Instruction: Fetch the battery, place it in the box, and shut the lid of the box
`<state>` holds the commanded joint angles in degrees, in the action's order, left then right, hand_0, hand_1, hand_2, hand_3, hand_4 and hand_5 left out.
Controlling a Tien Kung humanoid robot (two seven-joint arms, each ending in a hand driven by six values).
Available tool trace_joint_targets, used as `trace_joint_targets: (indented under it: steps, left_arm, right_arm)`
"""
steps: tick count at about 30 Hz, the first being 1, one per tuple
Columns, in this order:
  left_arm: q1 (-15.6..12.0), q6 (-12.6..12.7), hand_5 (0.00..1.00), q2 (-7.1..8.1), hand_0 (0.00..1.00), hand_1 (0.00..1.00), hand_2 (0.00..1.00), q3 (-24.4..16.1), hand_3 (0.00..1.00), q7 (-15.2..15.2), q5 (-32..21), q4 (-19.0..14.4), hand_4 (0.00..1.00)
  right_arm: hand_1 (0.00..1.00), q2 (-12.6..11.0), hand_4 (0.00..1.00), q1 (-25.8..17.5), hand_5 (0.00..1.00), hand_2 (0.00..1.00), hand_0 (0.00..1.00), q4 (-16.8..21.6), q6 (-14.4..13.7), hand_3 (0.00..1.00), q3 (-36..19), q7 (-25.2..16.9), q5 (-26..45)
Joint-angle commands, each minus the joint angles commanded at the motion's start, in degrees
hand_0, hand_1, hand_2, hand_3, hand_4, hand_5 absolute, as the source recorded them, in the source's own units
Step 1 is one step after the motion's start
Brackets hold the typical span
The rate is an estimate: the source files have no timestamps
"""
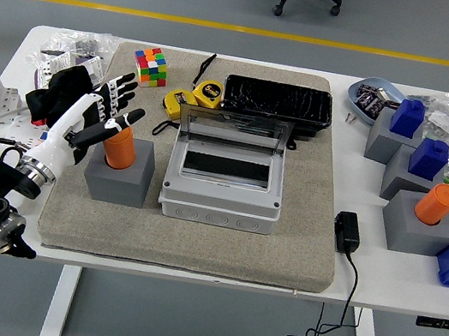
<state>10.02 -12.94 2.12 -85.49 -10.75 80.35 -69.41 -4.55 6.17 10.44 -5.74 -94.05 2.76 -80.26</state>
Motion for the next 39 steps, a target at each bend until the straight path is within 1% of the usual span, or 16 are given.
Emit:
trace_joint_targets:
  steps: [7,14,15,20,21,22,26,27,32,33,36,39]
  left_arm:
    - [-0.11,-0.74,0.358,0.24,0.998,0.998,0.998,-0.11,0.998,0.19,1.37,-0.01,0.998]
    - [-0.41,-0.24,0.361,0.22,0.998,0.998,0.998,0.21,0.998,0.38,3.13,-0.49,0.998]
    - [-0.46,-0.1,0.346,0.23,0.998,0.998,0.998,0.28,0.998,0.4,3.5,-0.52,0.998]
    - [-0.45,0.27,0.346,0.04,0.998,0.998,0.998,0.13,0.998,0.33,3.78,-0.15,0.998]
    - [-0.33,0.42,0.298,0.01,0.998,0.998,0.998,0.01,0.998,0.24,3.74,0.18,0.998]
    - [-0.29,0.48,0.298,0.0,0.998,0.998,0.998,-0.05,0.998,0.21,3.7,0.33,0.998]
    - [-0.22,0.66,0.298,-0.02,0.998,0.998,0.998,-0.23,0.998,0.01,2.75,0.75,0.998]
    - [-0.21,0.72,0.28,-0.03,0.975,0.998,0.998,-0.21,0.998,-0.03,2.58,0.77,0.998]
    - [-0.04,1.17,0.28,-0.27,0.975,0.998,0.998,-0.11,0.998,-0.38,0.79,1.34,0.998]
    - [-0.05,1.08,0.256,-0.34,0.934,0.998,0.998,-0.05,0.998,-0.52,-0.09,1.56,0.998]
    - [-0.12,0.89,0.256,-0.51,0.934,0.998,0.998,0.16,0.998,-0.74,-1.89,1.97,0.998]
    - [-0.25,0.87,0.261,-0.59,0.928,0.998,0.998,0.5,0.998,-0.75,-2.05,1.89,0.998]
  right_arm:
    - [0.831,-0.06,0.998,0.04,0.998,0.797,0.841,0.07,0.0,0.823,0.46,0.04,0.41]
    - [0.829,-0.09,0.998,-0.05,0.998,0.794,0.841,0.06,0.04,0.824,0.65,0.17,0.58]
    - [0.824,-0.1,0.998,-0.07,0.998,0.787,0.839,0.06,0.04,0.823,0.6,0.18,0.55]
    - [0.824,-0.08,0.998,-0.17,0.998,0.787,0.839,0.06,0.06,0.823,0.61,0.2,0.58]
    - [0.82,-0.09,0.998,-0.16,0.998,0.785,0.839,0.06,0.06,0.822,0.62,0.21,0.62]
    - [0.82,-0.09,0.998,-0.15,0.998,0.785,0.839,0.07,0.06,0.822,0.63,0.21,0.64]
    - [0.82,-0.12,0.998,-0.05,0.998,0.785,0.839,0.08,0.06,0.822,0.54,0.22,0.67]
    - [0.82,-0.12,0.998,-0.03,0.998,0.784,0.838,0.07,0.07,0.821,0.46,0.22,0.62]
    - [0.82,-0.15,0.998,-0.01,0.998,0.784,0.838,0.01,0.11,0.821,0.12,0.2,0.43]
    - [0.82,-0.15,0.998,0.01,0.998,0.784,0.837,0.03,0.1,0.82,0.19,0.2,0.53]
    - [0.82,-0.13,0.998,0.06,0.998,0.784,0.837,0.09,0.05,0.82,0.38,0.2,0.72]
    - [0.82,-0.12,0.998,0.07,0.998,0.783,0.837,0.1,0.05,0.819,0.43,0.22,0.78]
